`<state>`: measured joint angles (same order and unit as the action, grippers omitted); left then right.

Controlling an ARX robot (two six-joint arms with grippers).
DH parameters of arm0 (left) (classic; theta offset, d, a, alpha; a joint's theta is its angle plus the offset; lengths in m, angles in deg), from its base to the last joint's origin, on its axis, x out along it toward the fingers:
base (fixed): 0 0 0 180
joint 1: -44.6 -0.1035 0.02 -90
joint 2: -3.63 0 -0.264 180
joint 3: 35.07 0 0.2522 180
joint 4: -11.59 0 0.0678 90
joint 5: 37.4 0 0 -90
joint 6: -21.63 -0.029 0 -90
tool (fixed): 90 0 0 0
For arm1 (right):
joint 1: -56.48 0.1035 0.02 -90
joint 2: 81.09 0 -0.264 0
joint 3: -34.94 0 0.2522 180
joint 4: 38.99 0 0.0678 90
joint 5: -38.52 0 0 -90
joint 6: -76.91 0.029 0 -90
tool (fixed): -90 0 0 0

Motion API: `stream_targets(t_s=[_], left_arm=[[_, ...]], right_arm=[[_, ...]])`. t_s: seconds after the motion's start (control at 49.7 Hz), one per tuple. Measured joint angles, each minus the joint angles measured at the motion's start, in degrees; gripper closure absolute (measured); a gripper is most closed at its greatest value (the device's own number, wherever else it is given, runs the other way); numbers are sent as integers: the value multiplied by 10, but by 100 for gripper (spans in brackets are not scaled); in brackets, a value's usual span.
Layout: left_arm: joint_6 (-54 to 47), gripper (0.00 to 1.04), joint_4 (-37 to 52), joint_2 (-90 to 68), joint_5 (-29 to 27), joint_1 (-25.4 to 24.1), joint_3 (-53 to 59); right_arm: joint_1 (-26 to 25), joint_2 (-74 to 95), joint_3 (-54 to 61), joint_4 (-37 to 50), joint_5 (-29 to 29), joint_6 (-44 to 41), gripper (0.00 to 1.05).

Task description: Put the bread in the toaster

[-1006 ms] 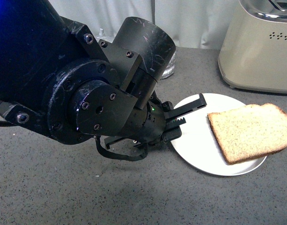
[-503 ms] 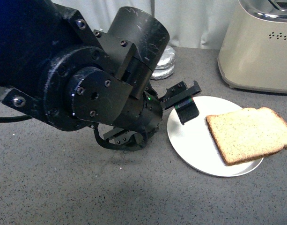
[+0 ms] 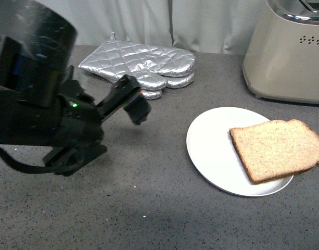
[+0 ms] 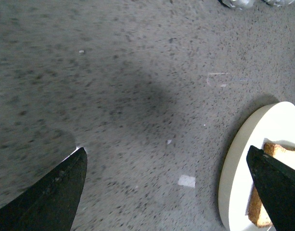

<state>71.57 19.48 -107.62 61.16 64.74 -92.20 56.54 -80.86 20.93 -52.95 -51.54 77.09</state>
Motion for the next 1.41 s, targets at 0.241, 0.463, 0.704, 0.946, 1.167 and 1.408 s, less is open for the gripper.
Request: stream_targets(t_s=[0.241,0.463,0.704,0.946,1.167,1.408], left_arm=[[-44,7,0,153,48,-113,122],[-186,20,172,231,-31,-198,232],[-471,73,99,728,-85,-201,424],[-490,101,-212,1100,-86,-201,423],[-495,101,-215,1110,-86,-201,423],[-495,63,-215,1110,-86,-201,423]], right_arm=[[0,0,0,0,0,0,9],[0,0,0,0,0,0,9],[0,0,0,0,0,0,9],[0,0,0,0,0,0,9],[0,0,0,0,0,0,9],[0,0,0,0,0,0,9]])
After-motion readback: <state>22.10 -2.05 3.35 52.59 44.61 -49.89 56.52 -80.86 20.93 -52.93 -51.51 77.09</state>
